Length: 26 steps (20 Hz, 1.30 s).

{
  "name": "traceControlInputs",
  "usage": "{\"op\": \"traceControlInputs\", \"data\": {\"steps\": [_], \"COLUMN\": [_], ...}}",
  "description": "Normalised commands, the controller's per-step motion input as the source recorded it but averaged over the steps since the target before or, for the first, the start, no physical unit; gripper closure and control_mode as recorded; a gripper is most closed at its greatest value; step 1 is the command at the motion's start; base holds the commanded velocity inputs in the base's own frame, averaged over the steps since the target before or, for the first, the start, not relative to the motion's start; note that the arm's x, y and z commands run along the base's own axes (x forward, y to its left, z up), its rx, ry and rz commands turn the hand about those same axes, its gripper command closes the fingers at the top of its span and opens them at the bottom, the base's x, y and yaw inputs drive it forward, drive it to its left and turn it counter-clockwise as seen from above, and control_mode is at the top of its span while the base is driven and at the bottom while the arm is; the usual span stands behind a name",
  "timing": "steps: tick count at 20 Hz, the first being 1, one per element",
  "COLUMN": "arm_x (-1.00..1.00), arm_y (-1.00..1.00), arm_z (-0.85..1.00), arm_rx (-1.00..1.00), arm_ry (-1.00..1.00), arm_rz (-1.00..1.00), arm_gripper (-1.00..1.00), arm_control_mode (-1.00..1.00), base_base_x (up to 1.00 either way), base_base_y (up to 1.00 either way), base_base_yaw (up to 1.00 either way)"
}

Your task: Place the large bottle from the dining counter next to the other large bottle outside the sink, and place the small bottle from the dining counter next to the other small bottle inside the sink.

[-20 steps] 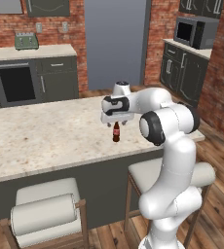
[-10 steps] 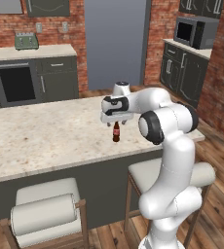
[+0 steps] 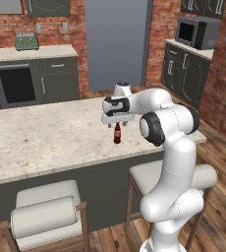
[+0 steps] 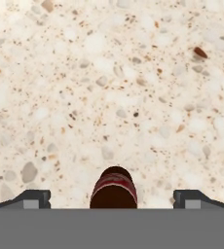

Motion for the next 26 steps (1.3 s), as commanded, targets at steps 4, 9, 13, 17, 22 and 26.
{"op": "traceControlInputs", "data": {"steps": [4,9,13,17,22,26], "arm_x": [0.0,-0.04,-0.13,0.0,0.0,0.0], "arm_y": [0.0,0.0,0.0,0.0,0.0,0.0], "arm_z": [0.0,-0.13,-0.11,0.0,0.0,0.0], "arm_rx": [0.0,0.01,0.02,0.0,0.0,0.0], "arm_ry": [0.0,0.04,0.04,0.0,0.0,0.0], "arm_rz": [0.0,0.0,0.0,0.0,0.0,0.0], "arm_gripper": [-1.0,-1.0,-1.0,-1.0,-1.0,-1.0], "arm_control_mode": [-1.0,-1.0,-1.0,-1.0,-1.0,-1.0], "base_base_x": [0.0,0.0,0.0,0.0,0.0,0.0], "base_base_y": [0.0,0.0,0.0,0.0,0.0,0.0], "base_base_yaw": [0.0,0.0,0.0,0.0,0.0,0.0]}}
